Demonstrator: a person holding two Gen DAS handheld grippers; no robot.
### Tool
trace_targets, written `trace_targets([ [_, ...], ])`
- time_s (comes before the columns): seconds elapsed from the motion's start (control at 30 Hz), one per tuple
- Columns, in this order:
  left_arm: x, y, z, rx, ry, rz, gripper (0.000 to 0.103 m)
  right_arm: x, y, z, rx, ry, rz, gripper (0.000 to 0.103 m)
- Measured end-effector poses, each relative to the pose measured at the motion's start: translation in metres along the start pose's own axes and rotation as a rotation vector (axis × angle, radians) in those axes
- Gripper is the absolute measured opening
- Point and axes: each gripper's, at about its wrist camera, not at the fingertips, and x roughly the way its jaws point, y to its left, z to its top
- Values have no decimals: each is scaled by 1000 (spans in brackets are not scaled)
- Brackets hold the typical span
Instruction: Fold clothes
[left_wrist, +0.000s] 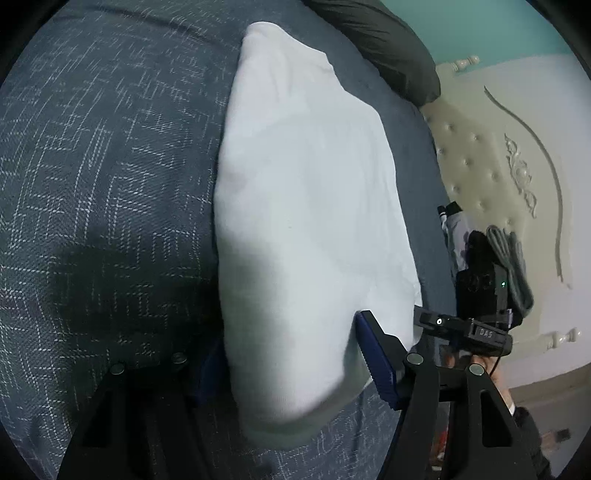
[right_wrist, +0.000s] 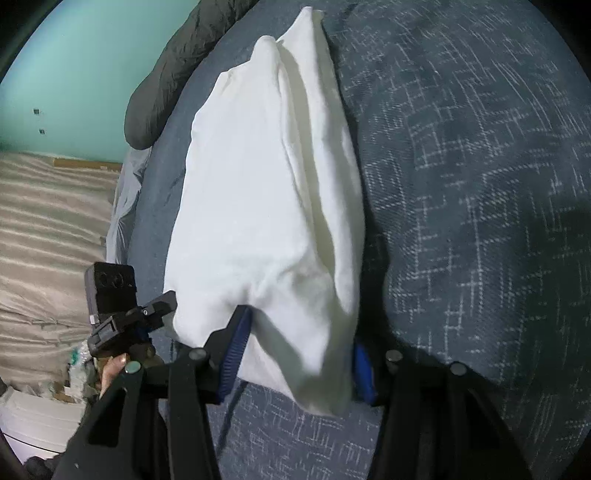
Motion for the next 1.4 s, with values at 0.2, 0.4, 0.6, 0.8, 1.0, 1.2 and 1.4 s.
trace_targets([
  [0.2, -6, -9, -1, 37, -15, 47, 59, 3, 13, -1, -70, -32, -27, 22],
  [0.4, -22, -31, 0, 126, -49, 103, 44, -4, 37, 1, -157, -93, -58, 12],
  [0.6, -38, -59, 10, 183, -89, 126, 42, -24, 60, 4, -219, -156, -55, 11],
  [0.8, -62, -88, 18, 226, -128, 137, 40, -50, 84, 12, -247, -208, -49, 11],
  [1.0, -82, -124, 19, 277, -165, 139, 40, -83, 112, 17, -280, -257, -48, 11],
  [1.2, -104, -160, 16, 323, -196, 138, 39, -123, 139, 14, -324, -297, -55, 11],
  [1.4, -127, -204, 12, 373, -229, 126, 39, -168, 166, 4, -362, -346, -67, 11],
])
